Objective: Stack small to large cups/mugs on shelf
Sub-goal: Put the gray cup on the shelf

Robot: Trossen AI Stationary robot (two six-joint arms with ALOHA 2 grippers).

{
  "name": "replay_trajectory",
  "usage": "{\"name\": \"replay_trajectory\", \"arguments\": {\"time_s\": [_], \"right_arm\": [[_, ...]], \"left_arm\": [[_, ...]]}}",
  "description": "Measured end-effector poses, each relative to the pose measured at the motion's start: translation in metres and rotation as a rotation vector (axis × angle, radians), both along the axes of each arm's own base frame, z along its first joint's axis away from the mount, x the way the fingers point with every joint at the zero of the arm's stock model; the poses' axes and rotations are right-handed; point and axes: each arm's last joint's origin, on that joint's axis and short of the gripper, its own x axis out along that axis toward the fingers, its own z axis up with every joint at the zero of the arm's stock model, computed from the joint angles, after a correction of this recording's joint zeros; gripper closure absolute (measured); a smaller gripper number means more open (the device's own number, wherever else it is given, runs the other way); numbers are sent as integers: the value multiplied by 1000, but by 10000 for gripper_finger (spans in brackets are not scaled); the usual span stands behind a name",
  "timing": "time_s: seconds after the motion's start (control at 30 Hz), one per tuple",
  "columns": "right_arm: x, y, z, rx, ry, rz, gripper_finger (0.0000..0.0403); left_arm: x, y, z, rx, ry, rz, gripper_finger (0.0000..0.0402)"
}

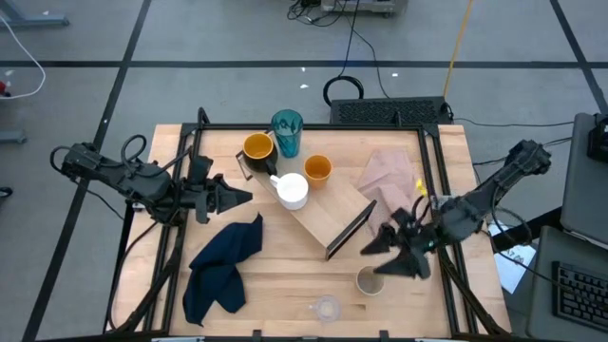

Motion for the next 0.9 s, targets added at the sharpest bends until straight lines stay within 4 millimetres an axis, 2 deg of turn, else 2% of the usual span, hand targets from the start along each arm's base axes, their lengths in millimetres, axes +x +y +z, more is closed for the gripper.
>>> {"name": "replay_trajectory", "arguments": {"time_s": [0.17,0.4,0.7,0.9], "right_arm": [[4,18,9,-164,238,48,12],[2,24,19,-295,523,77,12],[4,33,-19,-380,928,188,12],[9,34,-37,-504,1027,182,12]], "left_arm": [[0,0,0,1,0,0,369],[0,0,-1,11,8,-1,369],[2,-1,-7,29,59,-3,369],[11,-5,-13,45,91,-4,369]]}}
